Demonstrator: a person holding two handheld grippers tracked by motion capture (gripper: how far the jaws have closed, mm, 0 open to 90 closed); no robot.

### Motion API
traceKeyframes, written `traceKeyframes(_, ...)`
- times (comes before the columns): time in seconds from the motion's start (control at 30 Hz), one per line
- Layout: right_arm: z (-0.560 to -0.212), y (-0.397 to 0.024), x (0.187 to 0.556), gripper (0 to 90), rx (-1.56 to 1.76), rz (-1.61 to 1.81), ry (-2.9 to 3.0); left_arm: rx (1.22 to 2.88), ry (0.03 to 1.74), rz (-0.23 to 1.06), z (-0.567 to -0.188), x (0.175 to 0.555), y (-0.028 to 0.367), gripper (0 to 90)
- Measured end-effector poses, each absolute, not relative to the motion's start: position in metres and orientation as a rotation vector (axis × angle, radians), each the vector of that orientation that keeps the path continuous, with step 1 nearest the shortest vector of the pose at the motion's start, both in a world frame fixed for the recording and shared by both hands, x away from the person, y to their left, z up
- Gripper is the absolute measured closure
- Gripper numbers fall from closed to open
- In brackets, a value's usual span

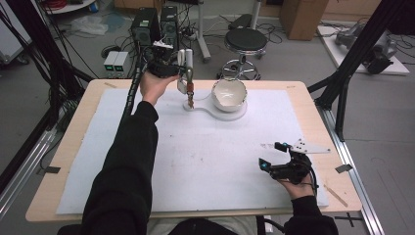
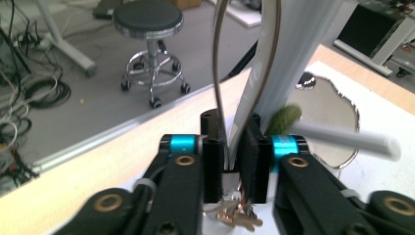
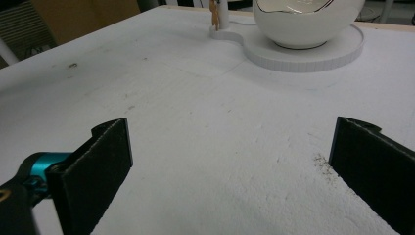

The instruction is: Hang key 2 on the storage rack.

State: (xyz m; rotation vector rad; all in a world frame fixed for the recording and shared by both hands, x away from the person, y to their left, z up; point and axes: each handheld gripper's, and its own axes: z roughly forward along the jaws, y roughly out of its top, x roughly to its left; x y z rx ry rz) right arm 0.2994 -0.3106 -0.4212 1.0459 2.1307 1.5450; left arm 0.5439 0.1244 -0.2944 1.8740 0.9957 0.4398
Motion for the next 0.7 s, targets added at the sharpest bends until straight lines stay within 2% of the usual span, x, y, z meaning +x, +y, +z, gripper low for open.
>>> traceKeyframes(0.07,-0.421,-0.311,0.3,1.5,1.04,1.546,2.126,1.85,1.027,0.456,-0.294,0.542,0.13,56.0)
traceKeyframes(0.17,-0.421,-0.311,0.3,1.5,1.043,1.552,2.124,1.814,1.052,0.442,-0.293,0.541,0.141,43.4)
traceKeyframes(0.33,-0.421,-0.311,0.299,1.5,1.052,1.545,2.12,1.832,1.091,0.429,-0.295,0.536,0.154,13.2)
traceKeyframes(0.47,-0.42,-0.312,0.299,1.5,1.064,1.549,2.109,1.858,1.101,0.361,-0.298,0.532,0.166,1.6)
traceKeyframes(0.7,-0.422,-0.31,0.3,1.5,1.06,1.551,2.122,1.835,1.085,0.369,-0.3,0.516,0.186,1.6)
